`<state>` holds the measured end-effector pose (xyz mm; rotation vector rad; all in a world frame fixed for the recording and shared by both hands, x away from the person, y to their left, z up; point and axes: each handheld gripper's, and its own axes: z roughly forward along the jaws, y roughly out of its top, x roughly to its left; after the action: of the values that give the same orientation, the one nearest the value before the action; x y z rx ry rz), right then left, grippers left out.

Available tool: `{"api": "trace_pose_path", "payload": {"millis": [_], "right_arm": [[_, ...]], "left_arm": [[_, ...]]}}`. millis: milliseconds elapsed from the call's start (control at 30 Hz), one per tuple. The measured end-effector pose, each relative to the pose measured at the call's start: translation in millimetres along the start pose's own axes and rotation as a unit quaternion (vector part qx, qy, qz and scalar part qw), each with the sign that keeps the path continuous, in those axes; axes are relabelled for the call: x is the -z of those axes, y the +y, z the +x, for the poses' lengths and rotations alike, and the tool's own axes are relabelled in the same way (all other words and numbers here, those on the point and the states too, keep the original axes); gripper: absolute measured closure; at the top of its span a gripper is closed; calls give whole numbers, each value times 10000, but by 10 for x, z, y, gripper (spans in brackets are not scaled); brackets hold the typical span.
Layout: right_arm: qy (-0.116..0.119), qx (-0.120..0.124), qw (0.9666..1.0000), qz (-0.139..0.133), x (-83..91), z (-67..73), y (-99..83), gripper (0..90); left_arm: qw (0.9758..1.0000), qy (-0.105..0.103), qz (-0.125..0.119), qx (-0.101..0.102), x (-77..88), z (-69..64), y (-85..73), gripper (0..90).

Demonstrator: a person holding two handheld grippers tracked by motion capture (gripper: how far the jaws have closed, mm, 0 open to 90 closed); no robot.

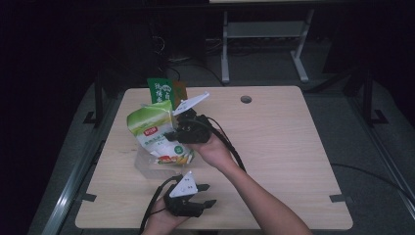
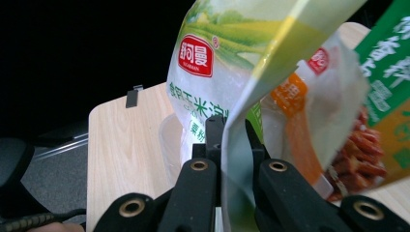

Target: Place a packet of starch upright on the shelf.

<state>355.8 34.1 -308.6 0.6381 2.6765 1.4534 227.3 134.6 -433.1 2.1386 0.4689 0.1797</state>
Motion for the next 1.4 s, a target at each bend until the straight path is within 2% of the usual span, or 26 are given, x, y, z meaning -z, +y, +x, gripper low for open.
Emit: {"api": "trace_pose_path", "payload": {"millis": [267,433,500,533,633,733,767,833,867,900,1100,1200,1400], "right_arm": [[190,-25,9998,50,-250,7,32,880],[298,27,9995,120,-394,-15,40,879],[336,23,9993,152,-451,-19,39,879],[349,69,9992,170,-481,-27,34,879],[499,4,9986,189,-557,-26,23,879],[543,41,9983,199,-631,-40,6,879],[574,-17,9981,217,-650,-37,-2,879],[582,83,9980,232,-690,-54,-23,878],[618,4,9978,242,-708,-50,-36,878],[603,35,9978,280,-728,-62,-53,878],[645,-63,9974,322,-770,-102,-151,873],[643,55,9970,421,-774,-99,-163,853],[651,44,9967,480,-706,-131,-157,832]], "left_arm": [[10000,12,15,28,-9,-10,-6,472],[9999,37,69,-65,14,12,-4,471],[10000,27,47,-20,12,10,-5,471],[10000,22,46,-12,9,10,-7,471],[10000,24,61,-21,7,9,-7,471],[10000,35,55,-39,9,12,-6,469],[10000,28,62,-33,10,15,-7,469],[10000,37,47,-21,11,17,-7,468],[10000,42,40,-23,12,18,-7,468],[10000,39,41,-2,12,16,-8,468],[10000,21,36,39,5,10,-9,466],[10000,20,56,13,0,9,-7,465],[10000,23,51,34,-5,15,-4,465]]}}
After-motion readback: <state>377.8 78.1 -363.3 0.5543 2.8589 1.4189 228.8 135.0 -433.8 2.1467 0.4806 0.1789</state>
